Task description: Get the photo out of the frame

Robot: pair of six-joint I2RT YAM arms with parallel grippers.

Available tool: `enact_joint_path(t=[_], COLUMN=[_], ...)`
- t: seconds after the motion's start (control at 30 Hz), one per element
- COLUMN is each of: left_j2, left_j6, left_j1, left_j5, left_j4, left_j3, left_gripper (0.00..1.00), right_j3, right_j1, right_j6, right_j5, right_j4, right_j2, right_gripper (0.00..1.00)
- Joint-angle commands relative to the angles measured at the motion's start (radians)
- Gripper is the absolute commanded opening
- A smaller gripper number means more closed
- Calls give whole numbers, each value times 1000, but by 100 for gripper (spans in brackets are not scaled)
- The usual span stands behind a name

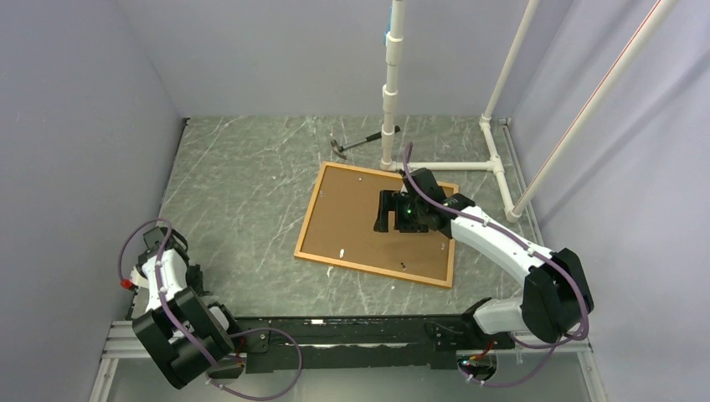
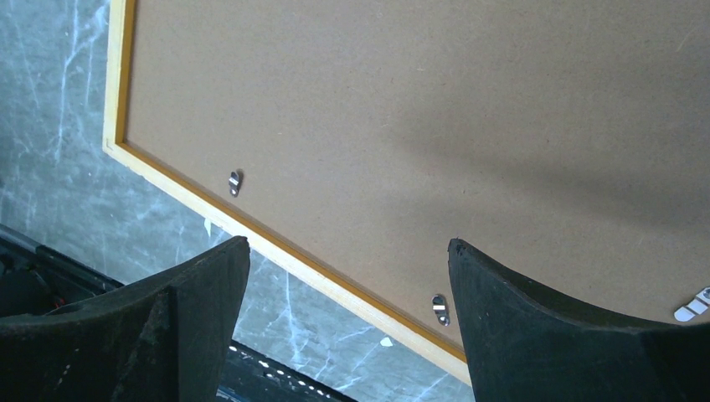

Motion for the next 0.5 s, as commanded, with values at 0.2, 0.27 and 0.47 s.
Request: enact_joint_path(t=[0.2, 0.27, 0.47], left_j2=[-9, -28, -99], left_j6=[6, 3, 28], left_j1=[12, 11, 10], left_j5=[-7, 0, 50], left_j4=[70, 63, 22], left_j3=[-58, -60, -31], left_gripper=[40, 49, 85], right_j3=[18, 15, 33], right_j1=[15, 15, 53], right_j6=[-28, -37, -146], right_j5=[23, 25, 44], right_j4=[29, 29, -6], right_j2=[3, 2, 2], right_gripper=[88, 88, 88])
